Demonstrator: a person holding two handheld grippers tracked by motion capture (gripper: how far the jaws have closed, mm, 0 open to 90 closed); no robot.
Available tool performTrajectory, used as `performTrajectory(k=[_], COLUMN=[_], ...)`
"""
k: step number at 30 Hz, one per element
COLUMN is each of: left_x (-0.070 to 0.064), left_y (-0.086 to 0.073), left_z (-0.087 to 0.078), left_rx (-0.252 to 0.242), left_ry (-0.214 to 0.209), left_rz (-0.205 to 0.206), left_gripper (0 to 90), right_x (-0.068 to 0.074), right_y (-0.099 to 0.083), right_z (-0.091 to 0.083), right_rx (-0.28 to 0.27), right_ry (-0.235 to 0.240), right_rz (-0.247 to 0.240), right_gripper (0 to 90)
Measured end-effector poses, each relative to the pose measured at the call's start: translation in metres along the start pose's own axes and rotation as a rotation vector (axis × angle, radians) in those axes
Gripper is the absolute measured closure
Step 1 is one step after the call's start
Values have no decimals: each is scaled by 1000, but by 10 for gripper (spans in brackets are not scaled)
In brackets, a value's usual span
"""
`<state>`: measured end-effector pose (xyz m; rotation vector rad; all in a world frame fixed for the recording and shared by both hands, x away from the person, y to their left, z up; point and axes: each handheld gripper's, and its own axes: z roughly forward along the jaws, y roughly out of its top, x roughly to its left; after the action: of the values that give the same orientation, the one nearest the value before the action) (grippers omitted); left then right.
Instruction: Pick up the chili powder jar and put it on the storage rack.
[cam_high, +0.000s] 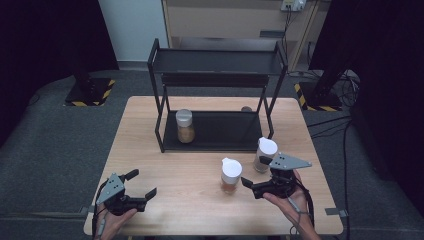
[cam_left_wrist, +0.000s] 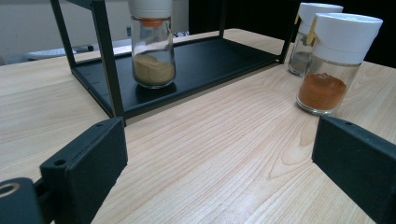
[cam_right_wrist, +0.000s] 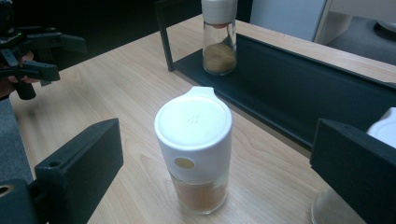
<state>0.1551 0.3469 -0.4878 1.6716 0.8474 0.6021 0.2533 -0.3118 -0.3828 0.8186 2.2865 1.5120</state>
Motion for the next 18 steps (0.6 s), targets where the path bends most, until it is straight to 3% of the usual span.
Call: performTrajectory(k=[18], left_x=[0], left_y=[0], left_z=[0], left_rx=[-2], left_ry=[1], left_rz=[-1], left_gripper=[25], right_x=[7], right_y=[15], right_z=[32], right_rx=[68], right_ry=[13], right_rz=[-16], right_gripper=[36])
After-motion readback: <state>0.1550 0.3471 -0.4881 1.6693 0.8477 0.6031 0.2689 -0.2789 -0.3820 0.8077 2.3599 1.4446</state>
